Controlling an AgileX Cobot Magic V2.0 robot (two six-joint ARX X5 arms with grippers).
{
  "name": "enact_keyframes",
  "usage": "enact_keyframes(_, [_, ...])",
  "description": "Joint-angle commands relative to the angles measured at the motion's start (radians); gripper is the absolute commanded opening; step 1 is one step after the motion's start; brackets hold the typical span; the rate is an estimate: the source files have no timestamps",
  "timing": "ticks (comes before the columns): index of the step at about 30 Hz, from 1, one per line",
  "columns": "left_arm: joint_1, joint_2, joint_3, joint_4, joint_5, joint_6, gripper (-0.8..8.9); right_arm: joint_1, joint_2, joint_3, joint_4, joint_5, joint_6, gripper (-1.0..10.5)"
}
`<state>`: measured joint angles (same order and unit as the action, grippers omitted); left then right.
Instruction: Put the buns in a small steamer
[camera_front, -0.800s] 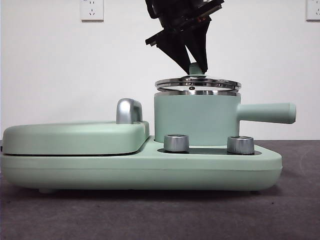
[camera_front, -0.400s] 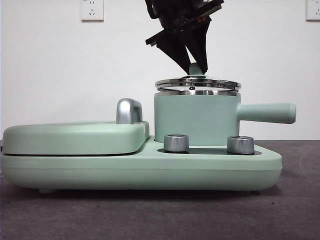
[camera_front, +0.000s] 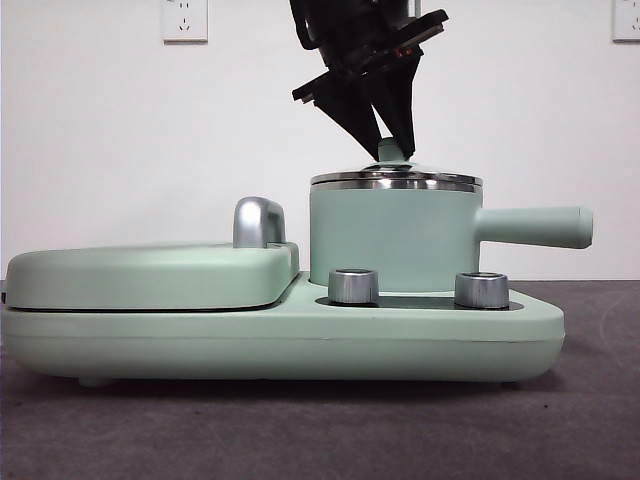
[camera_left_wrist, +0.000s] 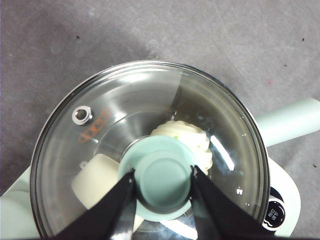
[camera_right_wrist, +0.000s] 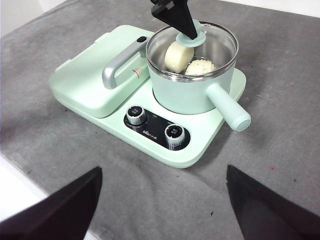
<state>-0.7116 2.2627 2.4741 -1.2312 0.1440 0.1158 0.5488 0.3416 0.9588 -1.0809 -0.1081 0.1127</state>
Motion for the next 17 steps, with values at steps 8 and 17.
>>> enact_keyframes(8, [-0.008,0.006,0.035,0.000,-0.005,-0.052,4.70,0.006,0.000,0.010,0.011,0.001,0.014,4.0])
enact_keyframes(17, [0.035,-0.387,-0.020,-0.206,-0.005,-0.203,4.63,0.006,0.000,0.010,0.010,-0.023,0.014,4.0])
